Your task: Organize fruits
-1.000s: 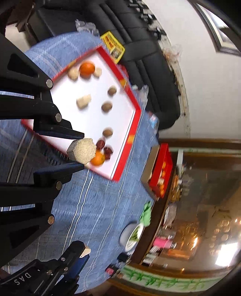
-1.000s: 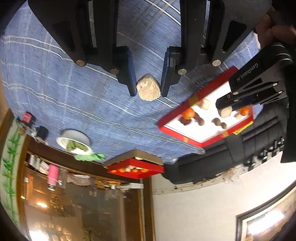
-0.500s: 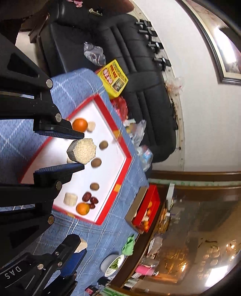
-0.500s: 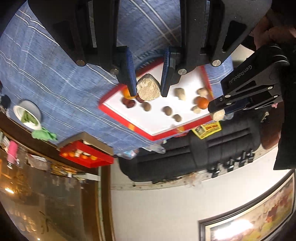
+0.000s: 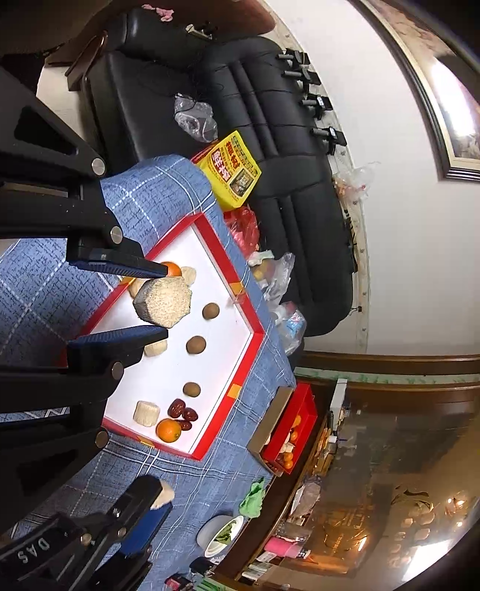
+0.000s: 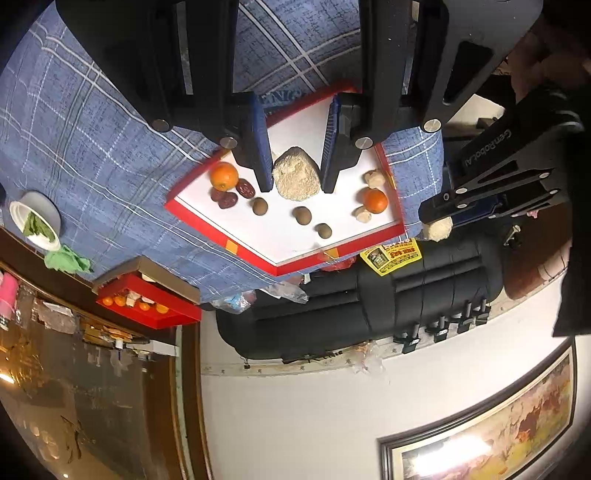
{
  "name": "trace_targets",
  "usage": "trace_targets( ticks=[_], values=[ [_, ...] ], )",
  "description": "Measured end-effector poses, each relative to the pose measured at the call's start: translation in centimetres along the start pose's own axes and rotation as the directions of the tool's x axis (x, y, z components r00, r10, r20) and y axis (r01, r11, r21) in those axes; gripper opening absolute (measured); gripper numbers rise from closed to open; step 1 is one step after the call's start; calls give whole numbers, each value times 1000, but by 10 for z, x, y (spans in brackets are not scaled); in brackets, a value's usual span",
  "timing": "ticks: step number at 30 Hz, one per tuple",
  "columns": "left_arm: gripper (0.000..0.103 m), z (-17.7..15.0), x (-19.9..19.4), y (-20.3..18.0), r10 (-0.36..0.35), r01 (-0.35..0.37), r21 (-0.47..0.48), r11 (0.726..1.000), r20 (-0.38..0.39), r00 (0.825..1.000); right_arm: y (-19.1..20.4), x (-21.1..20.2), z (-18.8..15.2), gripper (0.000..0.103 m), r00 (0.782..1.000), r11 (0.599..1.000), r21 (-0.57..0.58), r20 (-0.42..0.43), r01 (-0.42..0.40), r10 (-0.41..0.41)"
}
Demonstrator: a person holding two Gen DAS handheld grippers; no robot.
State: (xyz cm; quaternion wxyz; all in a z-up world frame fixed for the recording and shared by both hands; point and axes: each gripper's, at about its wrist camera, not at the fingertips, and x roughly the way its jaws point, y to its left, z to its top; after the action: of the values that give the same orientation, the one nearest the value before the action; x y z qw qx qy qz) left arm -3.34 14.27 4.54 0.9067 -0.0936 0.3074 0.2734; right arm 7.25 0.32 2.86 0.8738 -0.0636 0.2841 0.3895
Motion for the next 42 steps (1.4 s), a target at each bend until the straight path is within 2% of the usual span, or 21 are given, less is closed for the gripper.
trace_targets(
  ticks=[4, 8, 14, 23, 42],
  values=[
    [25, 2, 11, 1, -16, 16, -13, 1000, -11, 1000, -9, -10, -2, 25, 999, 999, 26, 2, 38, -38],
    [25, 6, 35, 0, -19, 18, -15, 1000, -55, 998, -15, -8, 1, 25, 998, 997, 25, -8, 69, -69],
    [25, 15, 75, -13, -14, 15, 6, 1000, -110, 994, -24, 21, 8, 25, 996, 997, 30, -59, 75, -73],
    [25, 34, 112, -20, -13, 13, 0, 1000, -140, 990, -34, 61, 25, 25, 990, 995, 25, -108, 97, -94],
    [25, 49, 162, -20, 1, -4, -16, 1000, -209, 978, -40, 131, 62, 25, 982, 996, 30, -169, 89, -82]
  ],
)
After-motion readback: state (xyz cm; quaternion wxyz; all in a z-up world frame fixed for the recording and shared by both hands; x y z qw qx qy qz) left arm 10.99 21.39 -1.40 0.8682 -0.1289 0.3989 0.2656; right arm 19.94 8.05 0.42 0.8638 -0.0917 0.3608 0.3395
